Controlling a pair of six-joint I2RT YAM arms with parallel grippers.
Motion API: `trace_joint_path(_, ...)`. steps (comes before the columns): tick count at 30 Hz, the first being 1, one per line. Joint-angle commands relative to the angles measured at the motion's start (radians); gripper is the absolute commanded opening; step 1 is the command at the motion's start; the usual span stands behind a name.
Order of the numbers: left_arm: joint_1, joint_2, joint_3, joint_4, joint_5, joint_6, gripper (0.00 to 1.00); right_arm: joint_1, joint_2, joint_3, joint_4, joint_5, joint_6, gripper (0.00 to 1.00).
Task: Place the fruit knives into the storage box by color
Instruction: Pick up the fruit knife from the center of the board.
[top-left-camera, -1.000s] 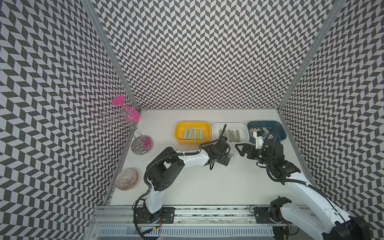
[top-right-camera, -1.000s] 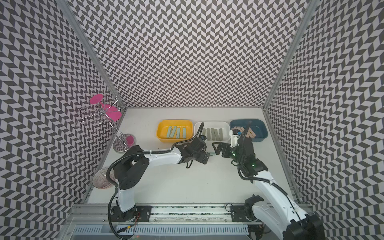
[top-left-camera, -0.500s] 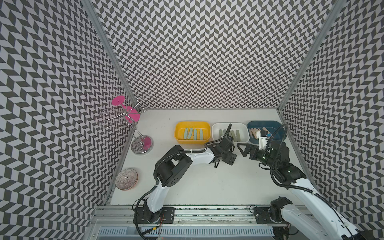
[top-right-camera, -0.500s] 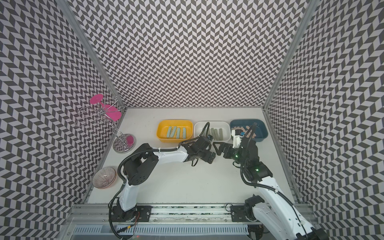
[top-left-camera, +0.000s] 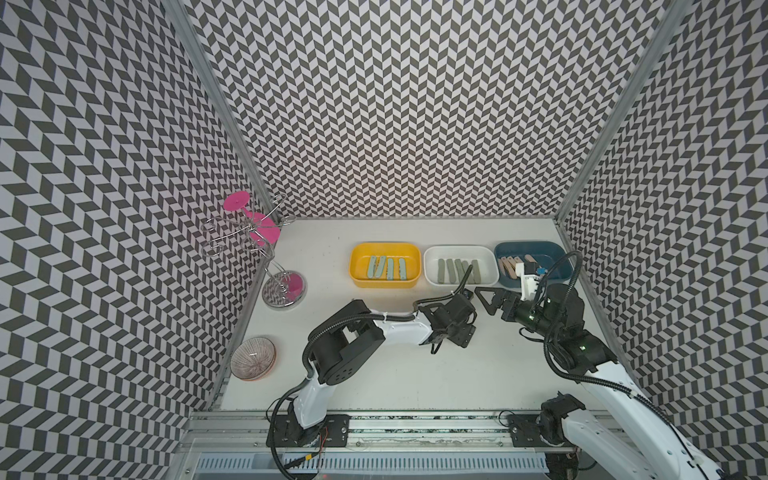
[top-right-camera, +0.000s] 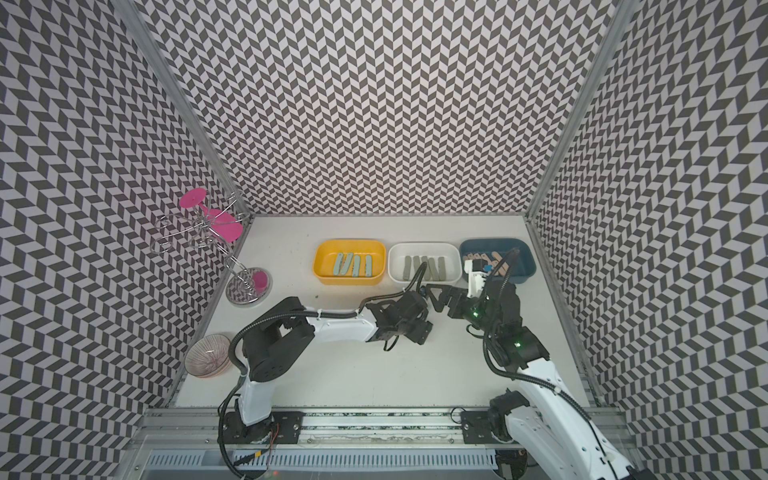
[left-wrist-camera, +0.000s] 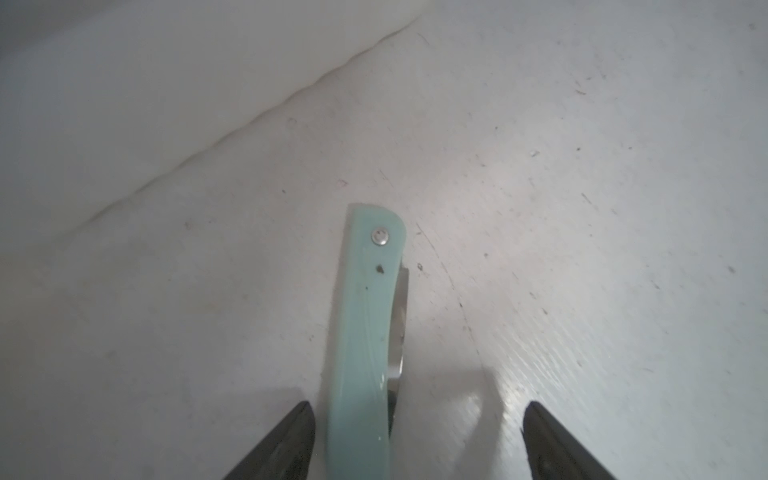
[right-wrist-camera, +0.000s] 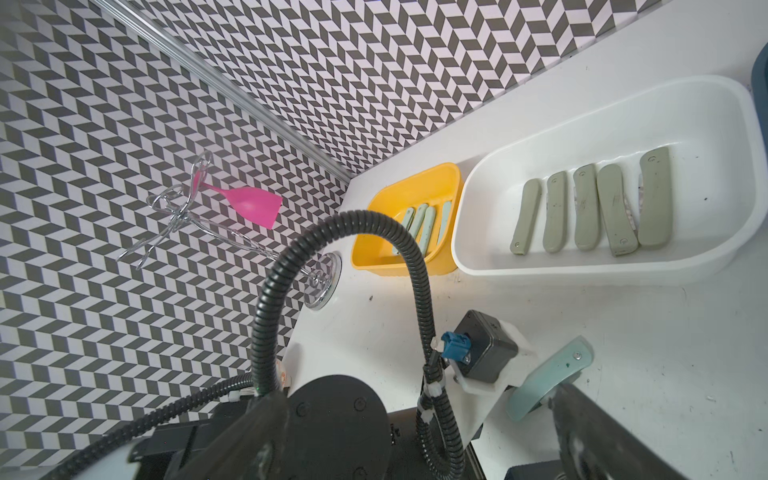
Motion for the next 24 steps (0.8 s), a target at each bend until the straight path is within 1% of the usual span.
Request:
trace_joint_path(1, -0.007, 0.063, 0.075, -0.117, -0.168, -0.022, 0.74, -0.002, -0.015, -0.013, 0.030, -0.011, 0.012, 0.97)
trace_joint_path(4, -0.011, 0.093, 0.101, -0.127, -0.192, -0.006, 0.68, -0.002, -0.016, -0.010, 0.027, -0.009, 0.008, 0.97)
trace_joint_path(9, -0.013, 0.116, 0.108, -0.132, -0.207, -0.002, 0.54, -0.003, -0.019, -0.008, 0.023, -0.002, 0.004, 0.97)
trace_joint_path(14, -0.015, 0.088, 0.071, -0.109, -0.194, -0.011, 0.36, -0.003, -0.017, -0.005, 0.025, 0.001, 0.005, 0.97)
trace_joint_path(16, -0.014, 0.060, 0.044, -0.090, -0.175, -0.019, 0.31, -0.003, -0.017, -0.005, 0.024, 0.002, 0.006, 0.97)
trace_joint_path(18, -0.015, 0.024, 0.018, -0.071, -0.157, -0.031, 0.28, -0.004, -0.016, 0.000, 0.027, 0.004, 0.008, 0.97)
trace_joint_path(24, -0.002, -0.155, -0.098, -0.028, -0.125, -0.102, 0.28, -0.003, -0.011, 0.008, 0.034, 0.004, 0.010, 0.97)
